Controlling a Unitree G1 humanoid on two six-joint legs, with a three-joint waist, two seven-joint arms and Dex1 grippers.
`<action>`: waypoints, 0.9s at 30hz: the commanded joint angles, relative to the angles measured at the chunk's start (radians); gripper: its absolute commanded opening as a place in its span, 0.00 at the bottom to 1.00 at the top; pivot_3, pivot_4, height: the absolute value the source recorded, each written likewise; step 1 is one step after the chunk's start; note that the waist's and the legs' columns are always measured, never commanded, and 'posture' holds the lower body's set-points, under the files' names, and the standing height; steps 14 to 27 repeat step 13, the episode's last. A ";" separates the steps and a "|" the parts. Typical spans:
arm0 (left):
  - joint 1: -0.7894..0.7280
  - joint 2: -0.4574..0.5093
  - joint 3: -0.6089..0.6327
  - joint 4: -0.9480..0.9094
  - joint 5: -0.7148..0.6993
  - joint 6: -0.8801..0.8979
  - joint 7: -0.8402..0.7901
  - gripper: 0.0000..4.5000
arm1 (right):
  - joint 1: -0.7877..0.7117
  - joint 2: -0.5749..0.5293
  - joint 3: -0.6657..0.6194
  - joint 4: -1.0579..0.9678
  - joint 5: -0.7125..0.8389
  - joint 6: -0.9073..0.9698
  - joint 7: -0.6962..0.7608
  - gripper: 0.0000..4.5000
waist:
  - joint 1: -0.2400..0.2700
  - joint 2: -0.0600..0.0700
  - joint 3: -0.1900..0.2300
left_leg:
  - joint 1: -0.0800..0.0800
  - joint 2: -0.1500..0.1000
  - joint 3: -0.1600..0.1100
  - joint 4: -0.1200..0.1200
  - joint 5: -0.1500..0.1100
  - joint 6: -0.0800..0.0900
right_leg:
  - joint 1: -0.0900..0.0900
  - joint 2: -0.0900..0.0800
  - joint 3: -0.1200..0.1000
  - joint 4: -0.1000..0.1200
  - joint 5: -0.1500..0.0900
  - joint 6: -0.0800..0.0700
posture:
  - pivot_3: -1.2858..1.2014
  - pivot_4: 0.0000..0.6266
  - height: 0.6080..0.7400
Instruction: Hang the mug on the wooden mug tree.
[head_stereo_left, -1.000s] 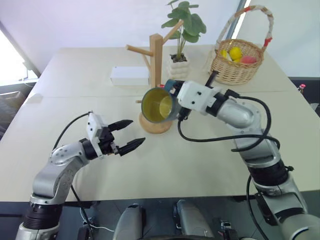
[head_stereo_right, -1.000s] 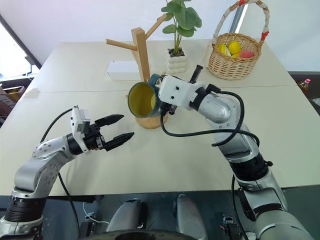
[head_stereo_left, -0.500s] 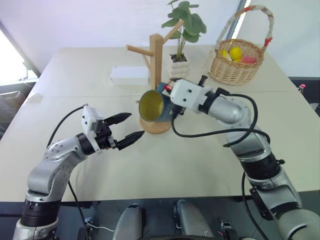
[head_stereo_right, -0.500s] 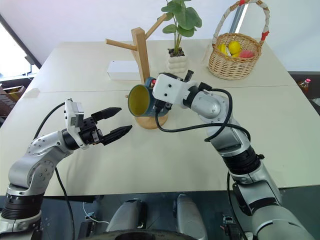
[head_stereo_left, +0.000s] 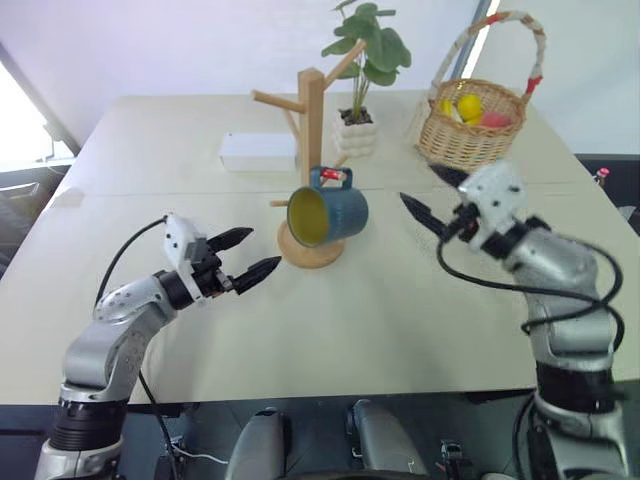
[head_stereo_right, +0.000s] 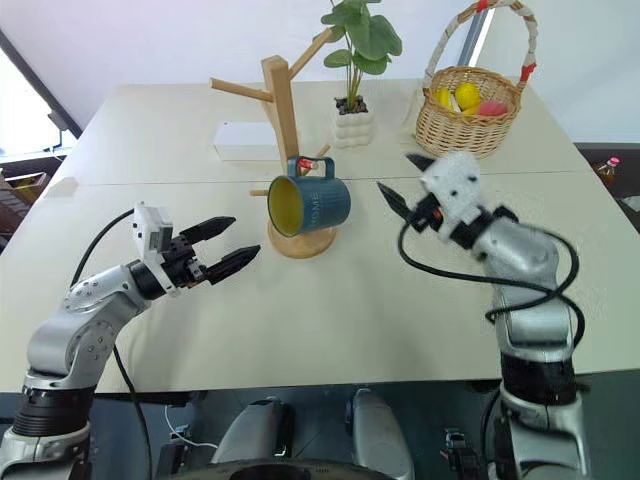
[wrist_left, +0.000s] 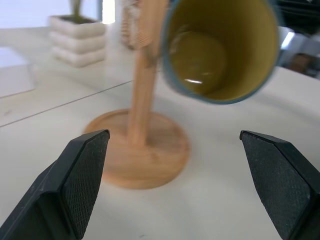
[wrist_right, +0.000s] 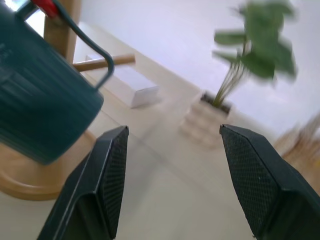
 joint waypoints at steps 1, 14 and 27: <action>0.015 -0.043 0.047 0.041 0.068 -0.070 0.112 1.00 | 0.040 0.066 -0.056 0.098 0.035 -0.078 -0.092 0.67 | 0.000 0.001 0.000 | 0.000 0.000 0.001 0.000 0.000 0.000 | -0.001 0.000 0.001 0.001 0.000 0.000 | 0.52 0.24 1.00; 0.118 -0.114 0.139 0.132 0.139 -0.179 0.253 1.00 | 0.045 0.100 -0.007 0.343 0.007 -0.319 -0.137 0.67 | 0.003 0.001 0.000 | 0.000 0.000 0.001 0.000 0.000 0.000 | -0.001 0.000 0.000 0.001 0.000 0.000 | 0.52 0.24 1.00; 0.118 -0.114 0.139 0.132 0.139 -0.179 0.253 1.00 | 0.045 0.100 -0.007 0.343 0.007 -0.319 -0.137 0.67 | 0.003 0.001 0.000 | 0.000 0.000 0.001 0.000 0.000 0.000 | -0.001 0.000 0.000 0.001 0.000 0.000 | 0.52 0.24 1.00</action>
